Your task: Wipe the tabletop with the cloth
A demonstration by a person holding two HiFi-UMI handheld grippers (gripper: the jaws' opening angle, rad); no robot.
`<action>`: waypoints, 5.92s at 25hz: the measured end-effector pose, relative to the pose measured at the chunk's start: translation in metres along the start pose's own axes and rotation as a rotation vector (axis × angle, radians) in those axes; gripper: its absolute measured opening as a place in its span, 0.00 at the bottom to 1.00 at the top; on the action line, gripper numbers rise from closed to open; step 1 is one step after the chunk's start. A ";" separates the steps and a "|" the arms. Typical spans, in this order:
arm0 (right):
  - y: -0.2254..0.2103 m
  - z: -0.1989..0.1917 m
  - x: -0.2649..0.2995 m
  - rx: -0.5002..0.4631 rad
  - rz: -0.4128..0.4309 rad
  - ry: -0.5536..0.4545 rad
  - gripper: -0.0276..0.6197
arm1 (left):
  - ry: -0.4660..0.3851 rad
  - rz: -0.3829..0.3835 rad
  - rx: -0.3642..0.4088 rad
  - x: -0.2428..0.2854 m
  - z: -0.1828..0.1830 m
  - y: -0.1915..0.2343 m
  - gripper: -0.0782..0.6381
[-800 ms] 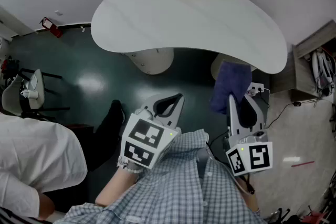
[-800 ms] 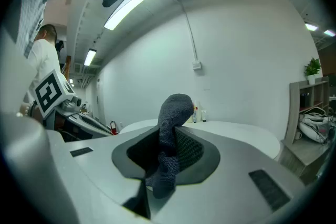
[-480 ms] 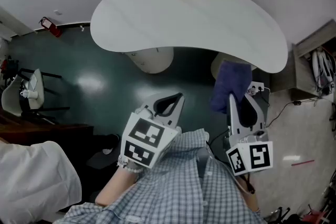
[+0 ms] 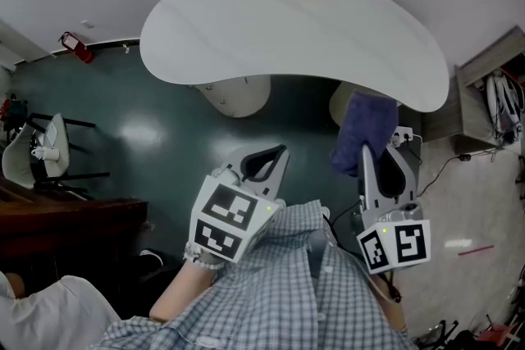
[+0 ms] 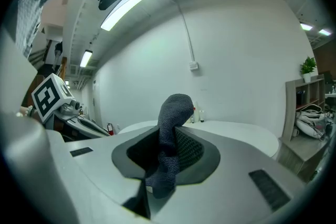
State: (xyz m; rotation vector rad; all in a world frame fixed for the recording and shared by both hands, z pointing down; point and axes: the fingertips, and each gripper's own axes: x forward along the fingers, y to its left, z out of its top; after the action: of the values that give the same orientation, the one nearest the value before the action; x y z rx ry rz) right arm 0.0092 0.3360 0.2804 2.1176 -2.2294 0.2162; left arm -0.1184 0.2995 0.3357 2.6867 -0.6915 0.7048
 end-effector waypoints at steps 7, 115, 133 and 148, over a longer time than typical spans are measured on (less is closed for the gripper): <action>0.002 0.002 -0.001 -0.027 -0.026 -0.008 0.16 | -0.002 0.000 0.001 -0.007 -0.008 0.008 0.11; -0.205 -0.192 0.301 -0.025 -0.082 0.652 0.16 | 0.092 0.110 -0.113 0.219 0.145 0.241 0.11; -0.061 -0.188 0.382 -0.093 0.173 0.637 0.16 | 0.084 0.128 -0.118 0.180 0.130 0.308 0.11; 0.053 -0.186 0.426 -0.129 0.387 0.622 0.16 | 0.077 0.109 -0.098 0.171 0.126 0.340 0.11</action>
State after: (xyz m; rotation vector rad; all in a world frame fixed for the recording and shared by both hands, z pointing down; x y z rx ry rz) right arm -0.0769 -0.0562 0.5200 1.2885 -2.1443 0.6280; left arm -0.1131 -0.1005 0.3672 2.5348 -0.8348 0.7762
